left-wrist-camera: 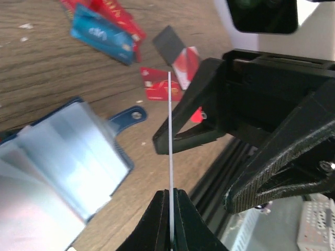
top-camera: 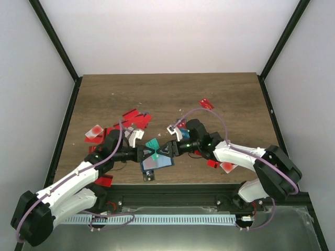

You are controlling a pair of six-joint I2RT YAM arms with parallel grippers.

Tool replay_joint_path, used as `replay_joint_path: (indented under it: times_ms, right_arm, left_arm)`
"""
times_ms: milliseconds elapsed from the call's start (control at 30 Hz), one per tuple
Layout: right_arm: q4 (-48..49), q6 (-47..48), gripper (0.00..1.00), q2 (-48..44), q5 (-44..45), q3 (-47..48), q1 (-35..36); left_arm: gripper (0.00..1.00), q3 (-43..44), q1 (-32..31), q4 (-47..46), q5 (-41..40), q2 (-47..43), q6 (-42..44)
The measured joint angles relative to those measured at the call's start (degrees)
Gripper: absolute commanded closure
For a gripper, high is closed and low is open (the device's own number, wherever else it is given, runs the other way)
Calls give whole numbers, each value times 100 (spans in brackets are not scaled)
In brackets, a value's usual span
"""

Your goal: Put the credit cards into the card holder

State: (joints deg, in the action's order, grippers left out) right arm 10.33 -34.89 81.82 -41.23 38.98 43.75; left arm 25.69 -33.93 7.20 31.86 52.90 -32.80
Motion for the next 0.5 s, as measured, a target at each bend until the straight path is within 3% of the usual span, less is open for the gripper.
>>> replay_joint_path:
  times_ms: [100, 300, 400, 433, 500]
  right_arm:
    - [262, -17, 52, -144, -358, -24, -48]
    - [745, -118, 97, -271, -874, -164, -151]
    - [887, -210, 99, -293, -1097, -232, -210]
    - [901, -212, 99, -304, -1113, -245, -210]
    - [942, -240, 99, -317, -1165, -278, -212]
  left_arm:
    - [96, 0, 0, -192, 326, -175, -24]
    - [96, -24, 0, -577, 841, -334, -160]
    - [95, -94, 31, -647, 887, -326, -210]
    - [87, -120, 35, -688, 927, -323, -236]
    - [61, -136, 28, -715, 909, -321, -284]
